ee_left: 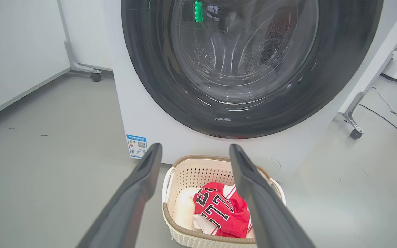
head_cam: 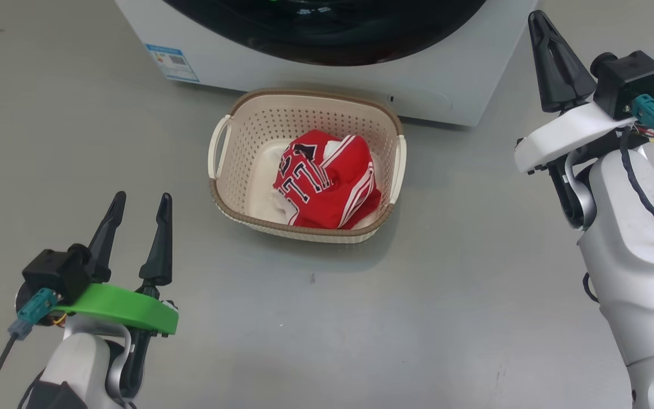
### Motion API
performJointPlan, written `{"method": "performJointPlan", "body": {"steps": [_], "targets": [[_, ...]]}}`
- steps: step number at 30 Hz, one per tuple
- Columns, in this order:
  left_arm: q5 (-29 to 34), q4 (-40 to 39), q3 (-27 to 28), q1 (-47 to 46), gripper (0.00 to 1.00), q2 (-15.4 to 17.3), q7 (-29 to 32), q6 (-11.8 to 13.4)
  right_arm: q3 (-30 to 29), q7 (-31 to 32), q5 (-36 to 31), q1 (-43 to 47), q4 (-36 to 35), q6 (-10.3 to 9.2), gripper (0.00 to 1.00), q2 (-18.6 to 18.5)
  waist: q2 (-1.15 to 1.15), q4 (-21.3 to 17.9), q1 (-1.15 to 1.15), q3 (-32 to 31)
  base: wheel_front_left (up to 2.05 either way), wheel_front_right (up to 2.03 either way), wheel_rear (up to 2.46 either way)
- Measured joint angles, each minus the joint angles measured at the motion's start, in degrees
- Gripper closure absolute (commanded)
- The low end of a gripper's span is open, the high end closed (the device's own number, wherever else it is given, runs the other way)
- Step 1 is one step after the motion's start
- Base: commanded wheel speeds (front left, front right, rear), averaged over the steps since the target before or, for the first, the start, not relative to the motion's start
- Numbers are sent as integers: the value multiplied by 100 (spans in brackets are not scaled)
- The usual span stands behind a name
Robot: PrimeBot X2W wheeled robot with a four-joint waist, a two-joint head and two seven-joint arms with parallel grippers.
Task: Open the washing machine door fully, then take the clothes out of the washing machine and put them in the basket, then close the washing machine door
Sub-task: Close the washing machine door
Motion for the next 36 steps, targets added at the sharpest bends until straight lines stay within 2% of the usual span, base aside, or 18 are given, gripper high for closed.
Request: {"method": "performJointPlan", "body": {"steps": [2,6,15,25,26,27,28,29,30,36], "targets": [[1,13,19,73,0,26,0,0,-109,0,88,151,-102,-87,100,62,0,-104,0,-118,0,0,0],[7,40,48,241,0,73,0,0,-156,0,180,621,-190,-94,100,169,0,-298,0,-355,0,0,0],[8,76,160,600,0,75,0,0,-467,0,323,1718,-508,-336,100,363,0,-705,0,-952,0,0,0],[38,40,237,918,0,80,0,0,-594,1,372,2494,-861,-388,100,457,0,-1039,0,-1359,0,0,0],[68,20,241,946,0,80,0,0,-604,1,372,2561,-912,-389,81,460,0,-1075,-1,-1394,0,0,0],[92,7,245,973,0,80,0,0,-623,1,372,2618,-961,-391,54,466,0,-1110,0,-1426,0,0,0],[113,-5,249,999,0,79,0,0,-639,0,372,2666,-1011,-392,10,469,0,-1144,0,-1455,0,0,0],[116,-13,254,1018,0,79,0,0,-658,0,372,2719,-1057,-409,10,475,0,-1177,0,-1482,0,0,0],[127,-25,259,1032,0,79,0,0,-677,0,374,2763,-1093,-439,0,486,0,-1208,0,-1506,0,0,0],[181,-14,196,1132,0,67,0,0,-726,0,344,3103,-1271,-450,0,494,0,-1343,-1,-1585,0,0,0]]}}
